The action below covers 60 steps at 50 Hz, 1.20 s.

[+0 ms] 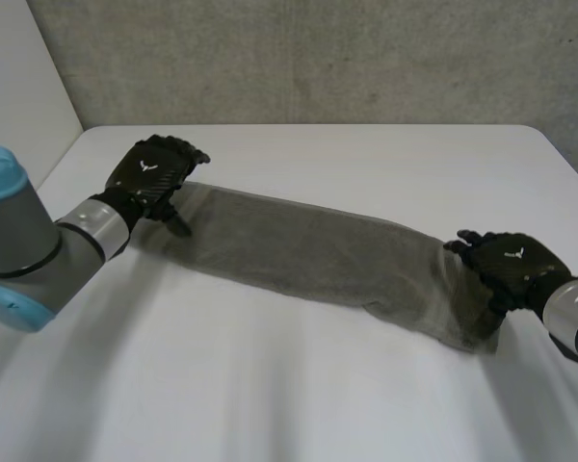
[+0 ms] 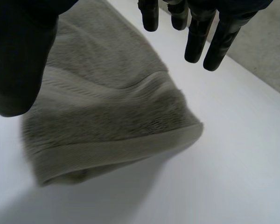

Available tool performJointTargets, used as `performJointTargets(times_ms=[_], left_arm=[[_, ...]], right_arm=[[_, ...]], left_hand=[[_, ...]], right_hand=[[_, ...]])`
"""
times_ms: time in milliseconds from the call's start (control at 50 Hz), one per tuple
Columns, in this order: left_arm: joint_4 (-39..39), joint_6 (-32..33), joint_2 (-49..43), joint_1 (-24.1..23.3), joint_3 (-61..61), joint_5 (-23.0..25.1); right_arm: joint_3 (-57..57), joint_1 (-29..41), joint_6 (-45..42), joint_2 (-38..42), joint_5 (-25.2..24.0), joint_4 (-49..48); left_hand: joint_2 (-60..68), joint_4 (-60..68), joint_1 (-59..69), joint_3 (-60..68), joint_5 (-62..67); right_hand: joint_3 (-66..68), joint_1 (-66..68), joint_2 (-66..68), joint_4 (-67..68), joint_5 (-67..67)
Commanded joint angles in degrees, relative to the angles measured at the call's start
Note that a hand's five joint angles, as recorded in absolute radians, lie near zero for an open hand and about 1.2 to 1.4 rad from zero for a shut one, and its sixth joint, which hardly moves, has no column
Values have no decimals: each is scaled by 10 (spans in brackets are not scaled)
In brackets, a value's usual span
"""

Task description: Fold the towel.

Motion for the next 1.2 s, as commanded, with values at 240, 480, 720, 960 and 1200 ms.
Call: performJointTargets(times_ms=[240, 480, 720, 960, 1200], left_arm=[[-87, -59, 115, 0, -121, -71], [-41, -62, 169, 8, -192, -71], [-31, -62, 171, 13, -209, -71], [-31, -62, 177, 38, -213, -71], [-31, -62, 189, 40, -215, -71]], right_arm=[[71, 13, -35, 62, 0, -92], [69, -14, -49, 63, -9, -109], [77, -57, -68, 46, -39, -122], [66, -211, -251, 26, -141, -120], [-108, -276, -384, 30, -288, -117]], left_hand=[[-15, -32, -45, -28, 4], [-15, -32, -45, -28, 4], [-15, -32, -45, -28, 4], [-10, -32, -40, -28, 9], [0, -32, -30, -28, 19]], right_hand=[[-23, 171, 176, -38, 90], [-23, 468, 474, -38, 388], [-23, 744, 750, -38, 664], [-23, 744, 750, -38, 664], [-23, 744, 750, -38, 664]])
